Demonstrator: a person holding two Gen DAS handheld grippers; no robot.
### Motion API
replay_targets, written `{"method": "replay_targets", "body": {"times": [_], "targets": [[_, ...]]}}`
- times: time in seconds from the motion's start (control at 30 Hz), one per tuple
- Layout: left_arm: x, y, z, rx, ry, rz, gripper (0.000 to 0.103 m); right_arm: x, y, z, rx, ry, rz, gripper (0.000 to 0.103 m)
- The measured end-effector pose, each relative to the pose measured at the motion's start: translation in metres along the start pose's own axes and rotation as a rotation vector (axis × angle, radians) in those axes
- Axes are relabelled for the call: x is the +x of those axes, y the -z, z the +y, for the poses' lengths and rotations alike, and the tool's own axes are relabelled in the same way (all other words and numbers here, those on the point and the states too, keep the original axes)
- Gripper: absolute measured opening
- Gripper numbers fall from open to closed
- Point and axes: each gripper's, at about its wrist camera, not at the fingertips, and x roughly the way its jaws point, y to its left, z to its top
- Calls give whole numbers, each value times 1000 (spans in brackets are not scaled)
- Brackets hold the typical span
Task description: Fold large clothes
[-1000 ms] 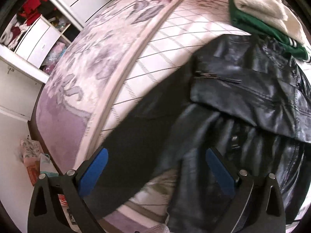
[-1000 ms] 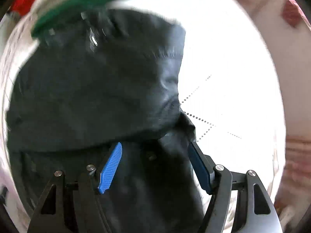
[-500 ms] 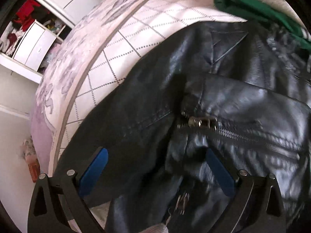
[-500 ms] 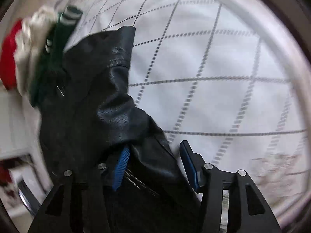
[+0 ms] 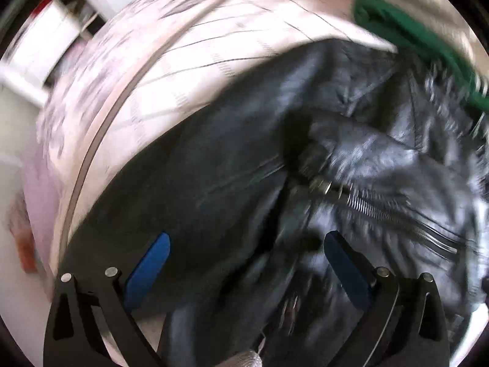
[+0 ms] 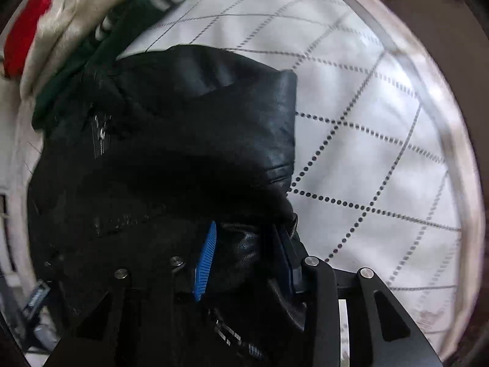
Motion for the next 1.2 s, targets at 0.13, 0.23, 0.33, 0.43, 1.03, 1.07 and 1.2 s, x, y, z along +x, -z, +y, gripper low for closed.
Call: {"method": "replay_targets", "body": {"times": [0.13,0.23,0.33,0.43,1.03,1.07,1.2], "targets": [[-44,56,83,-238,91,34,103,-36,15,25,-83,22,0,53],[-55,109,159,-468,95,89,103,-49,34,51,-153,-10,25,55],[-46,162,226,-707,105,137,103,-49,61,77,-203,-64,66,59],[-17,204,281,-939,138,184,103,-41,81,104,-252,-80,99,59],[-48,129,349,-968,-73,-179,7,-22,109,223,-557,173,-32,60],[-59,115,346,-927,-91,-208,7,-26,108,230,-579,205,-59,68],[-90,74,335,-742,-171,-312,7,-9,91,293,-652,272,-97,87]]}}
